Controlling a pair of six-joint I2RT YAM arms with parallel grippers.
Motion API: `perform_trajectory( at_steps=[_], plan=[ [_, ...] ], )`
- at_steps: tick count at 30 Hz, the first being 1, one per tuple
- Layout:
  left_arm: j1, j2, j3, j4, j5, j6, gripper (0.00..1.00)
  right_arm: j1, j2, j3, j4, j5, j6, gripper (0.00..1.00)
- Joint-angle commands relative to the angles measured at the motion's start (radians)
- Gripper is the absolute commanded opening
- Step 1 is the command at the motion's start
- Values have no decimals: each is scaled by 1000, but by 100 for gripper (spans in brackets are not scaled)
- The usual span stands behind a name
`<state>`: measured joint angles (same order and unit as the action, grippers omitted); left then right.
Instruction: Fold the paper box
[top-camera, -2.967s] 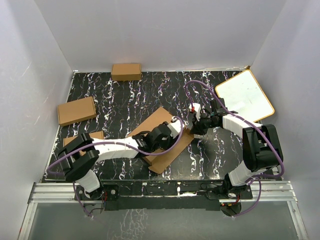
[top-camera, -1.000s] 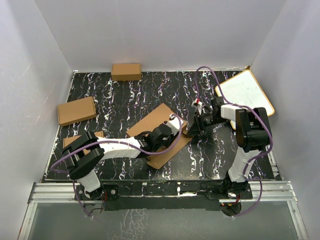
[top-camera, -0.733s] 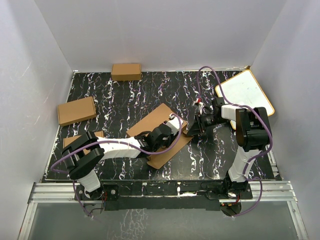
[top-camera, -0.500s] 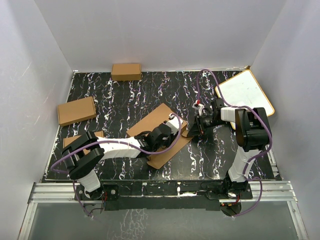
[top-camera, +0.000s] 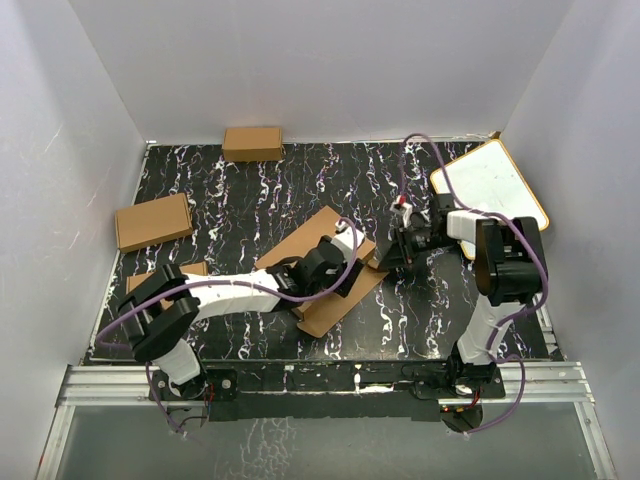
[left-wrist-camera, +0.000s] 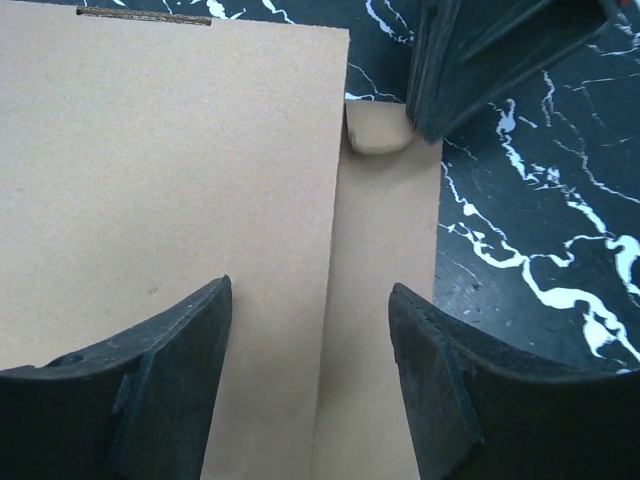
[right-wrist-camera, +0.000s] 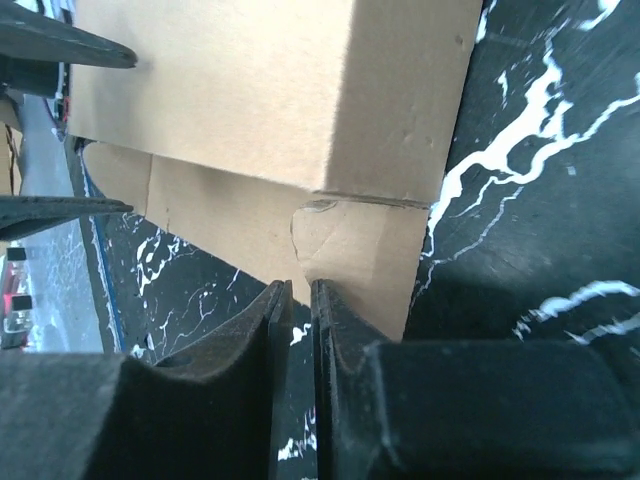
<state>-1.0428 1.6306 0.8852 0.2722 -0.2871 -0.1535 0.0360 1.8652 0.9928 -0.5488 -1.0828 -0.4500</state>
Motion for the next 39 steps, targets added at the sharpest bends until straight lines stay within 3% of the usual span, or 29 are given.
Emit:
perform_trajectory(
  at_steps=[1, 7, 12, 15, 18, 23, 30, 33, 36, 39],
  plan=[
    [2, -133, 52, -91, 29, -70, 63, -89, -111, 70, -171, -173, -265, 21],
    [3, -268, 40, -183, 69, -198, 64, -108, -250, 14, -154, -144, -370, 24],
    [5, -500, -119, -194, 88, -352, 65, -105, -452, -118, -34, -139, -416, 31],
    [11, -681, -240, -215, 67, -454, 75, -85, -586, -221, 26, -180, -496, 39],
    [17, -844, -304, -280, 24, -507, 88, -29, -689, -313, 103, -181, -558, 40],
    [44, -976, -321, -425, -40, -527, 93, 158, -693, -351, 123, -28, -618, 42],
    [179, -860, -239, -546, 70, -440, 93, 257, -615, -352, 120, 54, -650, 41],
    [366, -765, -198, -535, 233, -332, 96, 293, -612, -362, 156, 90, -626, 41],
    [599, -649, -180, -429, 494, -288, 96, 313, -606, -370, 235, 138, -566, 40],
    [722, -521, -158, -332, 659, -294, 96, 344, -580, -350, 316, 216, -513, 40]
  ],
)
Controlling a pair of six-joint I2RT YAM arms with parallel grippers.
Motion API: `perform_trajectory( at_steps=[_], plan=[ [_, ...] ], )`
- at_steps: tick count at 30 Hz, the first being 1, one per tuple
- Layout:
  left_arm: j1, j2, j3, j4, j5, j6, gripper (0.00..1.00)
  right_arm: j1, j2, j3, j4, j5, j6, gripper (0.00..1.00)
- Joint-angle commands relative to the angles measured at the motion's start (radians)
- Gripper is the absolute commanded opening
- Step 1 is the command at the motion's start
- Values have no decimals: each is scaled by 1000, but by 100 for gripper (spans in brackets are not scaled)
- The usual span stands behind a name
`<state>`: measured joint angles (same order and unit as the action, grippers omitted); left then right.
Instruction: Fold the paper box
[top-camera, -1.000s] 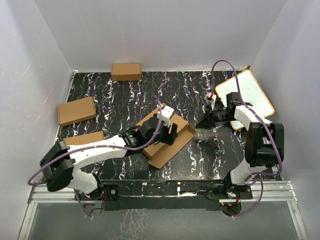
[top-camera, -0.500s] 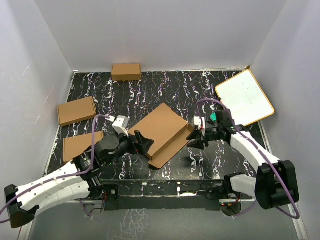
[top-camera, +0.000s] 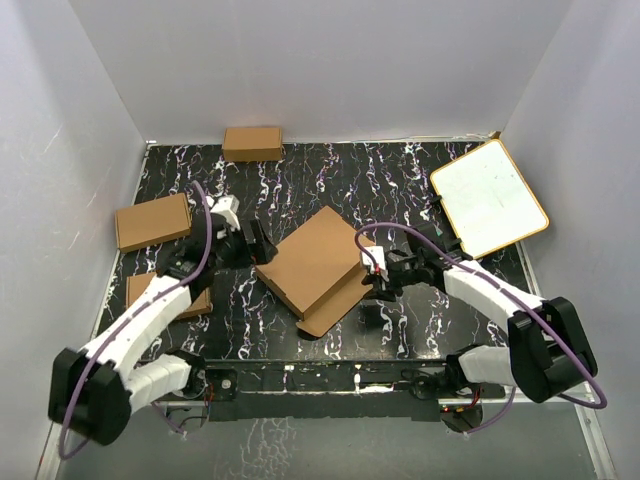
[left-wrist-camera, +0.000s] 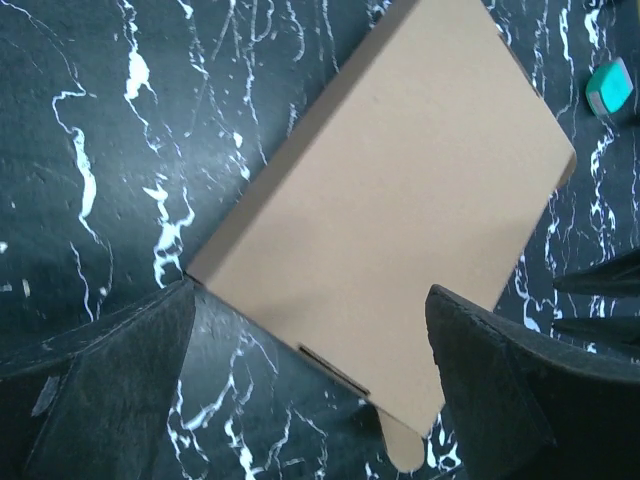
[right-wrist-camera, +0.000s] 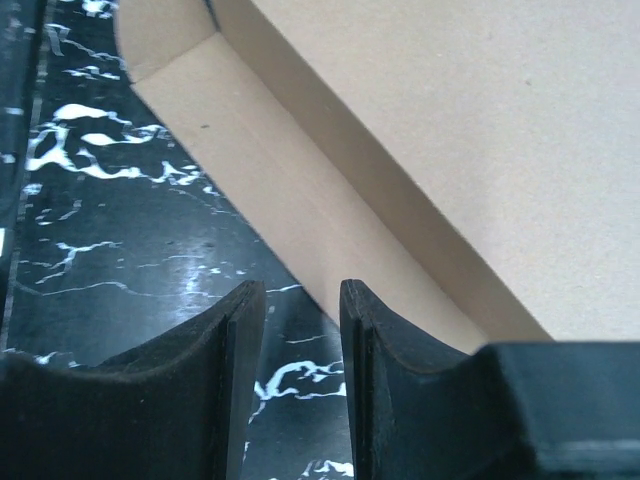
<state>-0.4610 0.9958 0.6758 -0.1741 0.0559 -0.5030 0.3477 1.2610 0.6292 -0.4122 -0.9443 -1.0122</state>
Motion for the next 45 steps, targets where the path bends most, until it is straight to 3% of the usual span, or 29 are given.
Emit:
perform_trajectory(
  at_steps=[1, 10, 22, 28, 32, 35, 37, 41, 45],
  plan=[
    [164, 150, 61, 132, 340, 56, 96, 44, 48, 31, 192, 105, 61, 40],
    [226, 359, 74, 237, 498, 38, 96, 63, 266, 237, 170, 239, 147, 35],
    [221, 328, -6, 229, 539, -43, 88, 46, 519, 571, 71, 376, 297, 36],
    [191, 255, -36, 191, 506, -59, 88, -27, 315, 428, 63, 272, 245, 42],
    [180, 156, -21, 118, 401, -53, 89, -49, 135, 264, 54, 68, 144, 51],
    [176, 57, -26, 119, 357, -86, 90, -49, 25, 109, 80, -134, 73, 76],
    [173, 1, -47, 158, 363, -132, 91, -46, -23, 54, 98, -178, 35, 88],
    [169, -55, -95, 231, 363, -218, 91, -5, -27, 23, 147, -130, 50, 90],
    [162, -35, -80, 196, 281, -193, 91, 86, -17, -19, 263, -1, 105, 82]
  ],
)
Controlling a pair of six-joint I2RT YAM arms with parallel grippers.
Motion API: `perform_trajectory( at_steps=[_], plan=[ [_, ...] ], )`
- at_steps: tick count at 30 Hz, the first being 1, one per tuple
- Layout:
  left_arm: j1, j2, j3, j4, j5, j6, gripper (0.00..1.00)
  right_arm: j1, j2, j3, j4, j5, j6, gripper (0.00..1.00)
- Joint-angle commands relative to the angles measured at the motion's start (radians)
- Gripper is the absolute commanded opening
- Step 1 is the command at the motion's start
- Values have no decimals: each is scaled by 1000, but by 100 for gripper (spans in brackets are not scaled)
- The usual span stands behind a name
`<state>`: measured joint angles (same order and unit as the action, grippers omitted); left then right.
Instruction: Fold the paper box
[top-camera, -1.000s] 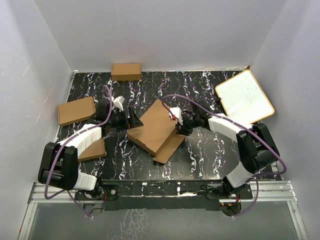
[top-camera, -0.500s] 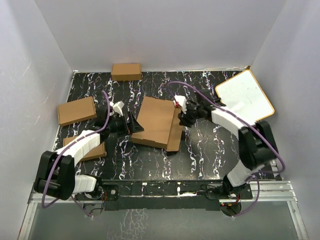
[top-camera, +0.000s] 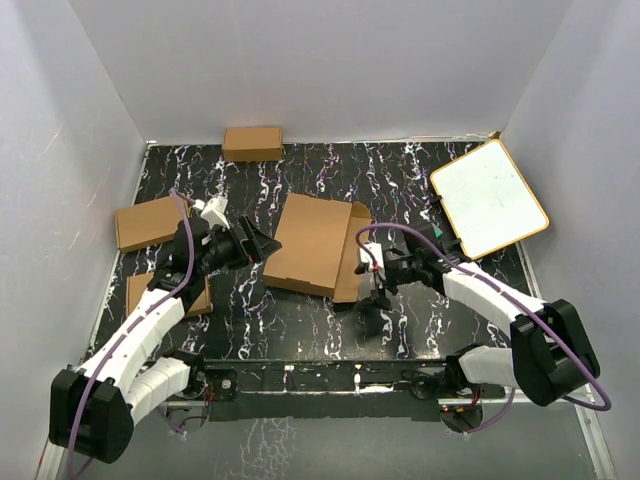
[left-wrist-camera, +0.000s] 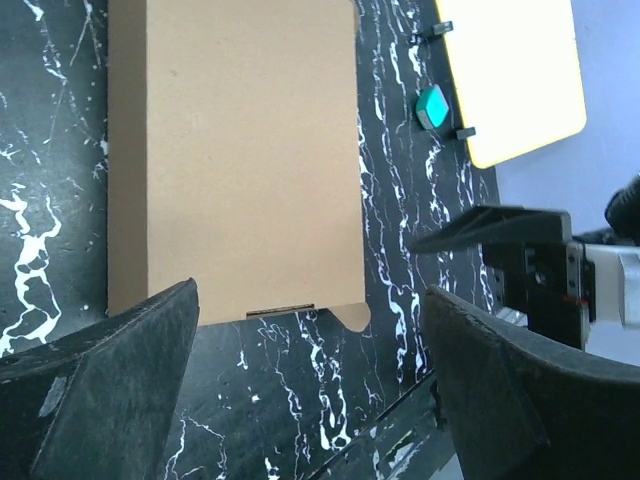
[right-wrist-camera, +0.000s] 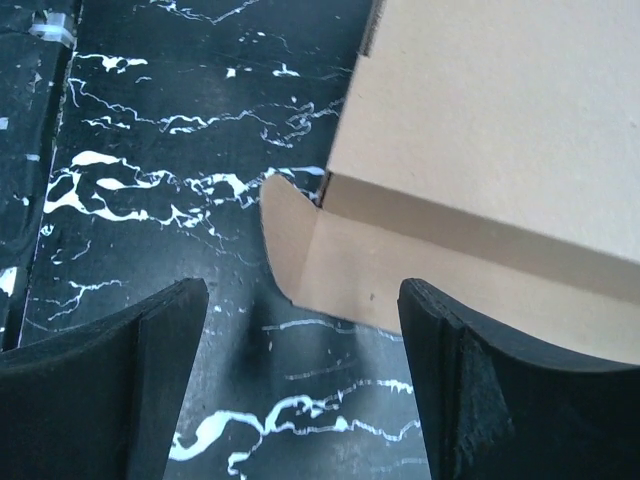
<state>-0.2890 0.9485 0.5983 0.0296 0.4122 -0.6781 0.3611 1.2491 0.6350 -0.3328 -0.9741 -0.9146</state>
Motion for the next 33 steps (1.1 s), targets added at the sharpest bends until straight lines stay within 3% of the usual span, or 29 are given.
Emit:
perform_trajectory(
  at_steps=[1, 6, 15, 33],
  plan=[
    [-14, 26, 7, -19, -91, -7, 91, 93, -2, -35, 218, 55, 38, 78],
    [-56, 112, 24, -8, -173, 30, 90, 169, 26, -57, 301, 173, 66, 68],
    [-89, 210, 12, 51, -209, 43, 83, 264, 72, -73, 290, 235, -28, 54],
    [-107, 289, -25, 127, -209, 50, 78, 278, 72, -61, 289, 232, 12, 14]
  ],
)
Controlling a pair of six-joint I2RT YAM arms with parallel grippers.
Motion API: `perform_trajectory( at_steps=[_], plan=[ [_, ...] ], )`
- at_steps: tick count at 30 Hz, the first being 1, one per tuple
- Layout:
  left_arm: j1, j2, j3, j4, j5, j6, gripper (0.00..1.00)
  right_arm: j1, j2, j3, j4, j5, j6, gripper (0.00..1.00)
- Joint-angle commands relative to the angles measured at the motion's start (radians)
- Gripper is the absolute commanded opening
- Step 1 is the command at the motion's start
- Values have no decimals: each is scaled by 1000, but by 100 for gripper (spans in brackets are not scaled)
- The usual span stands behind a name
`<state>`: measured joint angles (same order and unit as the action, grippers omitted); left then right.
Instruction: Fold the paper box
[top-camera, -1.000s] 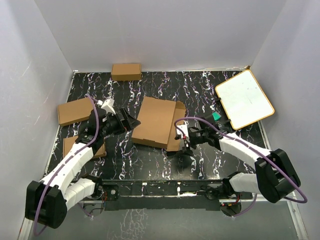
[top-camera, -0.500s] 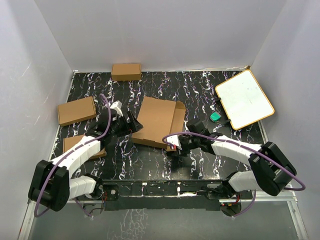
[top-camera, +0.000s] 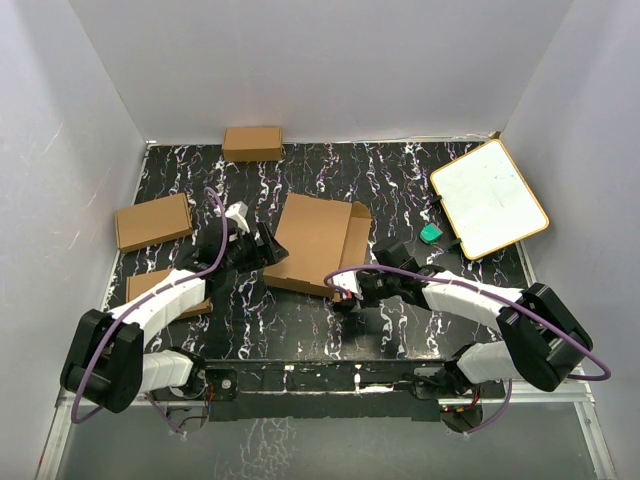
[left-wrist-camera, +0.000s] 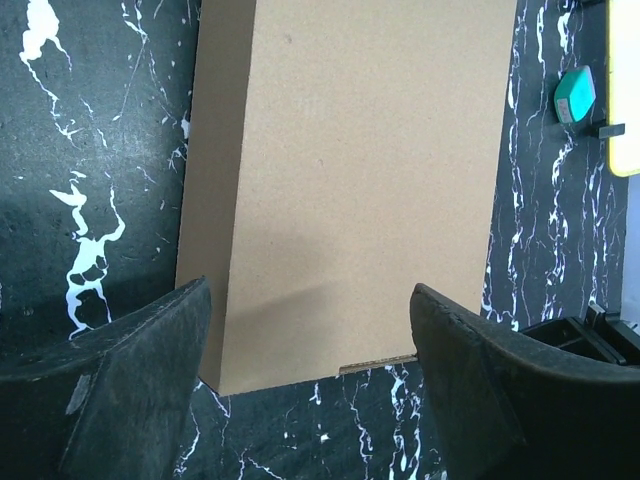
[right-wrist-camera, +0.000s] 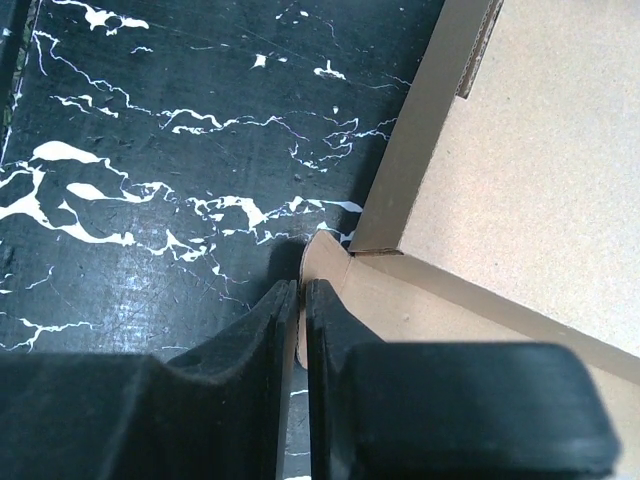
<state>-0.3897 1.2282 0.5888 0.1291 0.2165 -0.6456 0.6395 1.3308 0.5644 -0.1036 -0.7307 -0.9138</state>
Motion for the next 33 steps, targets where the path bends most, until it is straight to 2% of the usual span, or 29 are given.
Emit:
perform_trajectory(
  at_steps=[1, 6, 12, 33],
  plan=[
    [-6, 11, -20, 30, -14, 19, 77, -6, -11, 9, 62, -8, 18, 13],
    [-8, 10, -33, 27, -20, 27, 76, -58, -24, 12, 40, -28, 33, 9],
    [-8, 24, -50, 38, -13, 30, 70, -106, -14, 25, 22, -78, 70, 8],
    [-8, -19, -10, 4, 31, 28, 73, -149, 29, 67, 33, -65, 224, 8]
  ],
)
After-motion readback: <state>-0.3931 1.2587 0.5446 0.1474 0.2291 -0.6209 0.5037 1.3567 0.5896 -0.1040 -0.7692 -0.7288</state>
